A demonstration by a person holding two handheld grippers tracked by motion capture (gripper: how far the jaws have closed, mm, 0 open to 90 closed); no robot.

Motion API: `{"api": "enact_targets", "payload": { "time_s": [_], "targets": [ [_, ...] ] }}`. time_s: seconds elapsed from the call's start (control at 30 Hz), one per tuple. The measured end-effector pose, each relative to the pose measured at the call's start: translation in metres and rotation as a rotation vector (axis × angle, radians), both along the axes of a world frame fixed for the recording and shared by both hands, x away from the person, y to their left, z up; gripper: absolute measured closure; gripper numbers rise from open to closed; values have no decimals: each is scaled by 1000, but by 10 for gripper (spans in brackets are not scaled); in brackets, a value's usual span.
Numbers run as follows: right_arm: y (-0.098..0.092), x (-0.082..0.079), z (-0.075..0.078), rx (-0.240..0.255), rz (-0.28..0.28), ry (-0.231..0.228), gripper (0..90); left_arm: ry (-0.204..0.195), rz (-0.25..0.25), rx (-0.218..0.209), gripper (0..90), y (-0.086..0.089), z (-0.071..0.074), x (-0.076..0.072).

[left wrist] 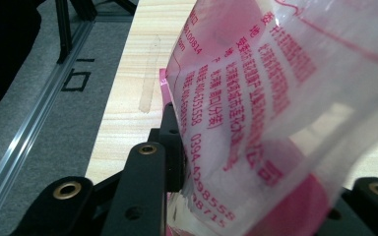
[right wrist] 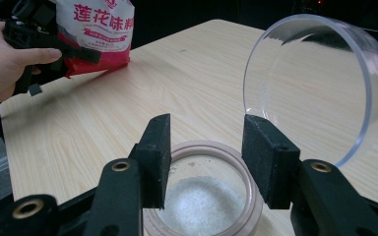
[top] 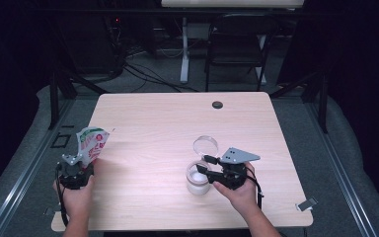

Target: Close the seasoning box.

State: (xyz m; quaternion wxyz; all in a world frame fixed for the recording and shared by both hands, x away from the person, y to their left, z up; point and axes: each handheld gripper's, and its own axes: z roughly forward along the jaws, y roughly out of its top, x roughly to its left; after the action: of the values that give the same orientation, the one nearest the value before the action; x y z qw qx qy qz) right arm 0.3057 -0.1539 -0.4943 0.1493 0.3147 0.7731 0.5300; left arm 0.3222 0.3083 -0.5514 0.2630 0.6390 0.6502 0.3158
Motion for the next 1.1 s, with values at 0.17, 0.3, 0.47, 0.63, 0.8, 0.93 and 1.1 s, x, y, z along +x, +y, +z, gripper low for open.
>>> {"api": "enact_targets", "payload": {
  "time_s": [0.17, 0.3, 0.47, 0.63, 0.8, 0.93, 1.1],
  "targets": [
    [0, 0, 0, 1, -5, -1, 537, -19, -12, 7, 563, -5, 2, -1],
    [0, 0, 0, -3, -2, -1, 535, -30, -25, 29, 392, -12, 5, 0],
    [0, 0, -1, -2, -3, -1, 534, -47, -39, 31, 322, -19, 6, -1],
    [0, 0, -1, -4, -2, -1, 532, -57, -76, 30, 320, -25, 8, -3],
    [0, 0, -1, -6, -1, 1, 531, -77, -121, 8, 320, -31, 13, -5],
    [1, 0, -1, -7, -1, 1, 531, -97, -153, 11, 320, -38, 16, -7],
    [1, 0, -1, -8, -2, 1, 530, -92, -188, 15, 327, -46, 18, -8]
  ]
}}
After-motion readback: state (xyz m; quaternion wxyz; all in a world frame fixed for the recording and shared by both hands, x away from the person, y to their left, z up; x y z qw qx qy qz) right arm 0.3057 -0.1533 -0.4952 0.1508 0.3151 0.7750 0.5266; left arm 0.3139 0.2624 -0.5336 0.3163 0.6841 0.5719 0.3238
